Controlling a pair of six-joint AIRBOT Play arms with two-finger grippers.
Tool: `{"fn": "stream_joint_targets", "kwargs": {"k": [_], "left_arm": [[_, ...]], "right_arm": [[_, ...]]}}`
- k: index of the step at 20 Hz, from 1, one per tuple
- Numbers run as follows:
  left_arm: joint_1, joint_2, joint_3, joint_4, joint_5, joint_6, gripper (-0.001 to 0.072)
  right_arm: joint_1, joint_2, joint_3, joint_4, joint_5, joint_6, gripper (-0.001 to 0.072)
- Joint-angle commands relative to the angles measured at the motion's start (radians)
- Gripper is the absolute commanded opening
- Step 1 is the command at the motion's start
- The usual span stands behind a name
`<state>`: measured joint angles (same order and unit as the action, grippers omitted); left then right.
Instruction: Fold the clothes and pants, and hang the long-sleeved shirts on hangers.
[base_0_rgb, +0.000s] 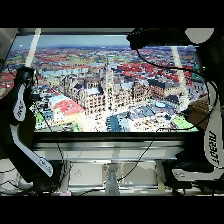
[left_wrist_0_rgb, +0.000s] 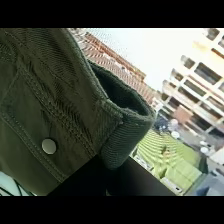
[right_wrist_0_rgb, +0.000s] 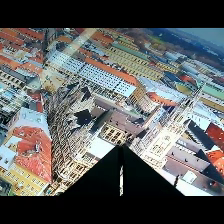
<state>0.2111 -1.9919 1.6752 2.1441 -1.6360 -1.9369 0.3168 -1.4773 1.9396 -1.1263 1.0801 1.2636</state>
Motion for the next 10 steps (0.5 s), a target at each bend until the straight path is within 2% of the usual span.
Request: {"fn": "stream_joint_targets", "kwargs": {"k": [1,4,7,10], "left_arm": [[-0.016,0.026,0.001,0.000,0.005,0.103,0.0062],[-0.066,0.095,0.002,-0.011,0.060,0.132,0.0062],[-0.142,0.169,0.022,-0.025,0.144,0.229,0.0062],[-0.241,0.231,0.073,-0.071,0.270,0.240,0.0062]], "right_arm": [[0.001,0.000,0.000,0.000,0.000,0.000,0.0039],[0.001,0.000,0.000,0.000,0.000,-0.001,0.0039],[0.001,0.000,0.000,0.000,0.000,0.000,0.0039],[0.001,0.000,0.000,0.032,-0.020,0.002,0.0040]]}}
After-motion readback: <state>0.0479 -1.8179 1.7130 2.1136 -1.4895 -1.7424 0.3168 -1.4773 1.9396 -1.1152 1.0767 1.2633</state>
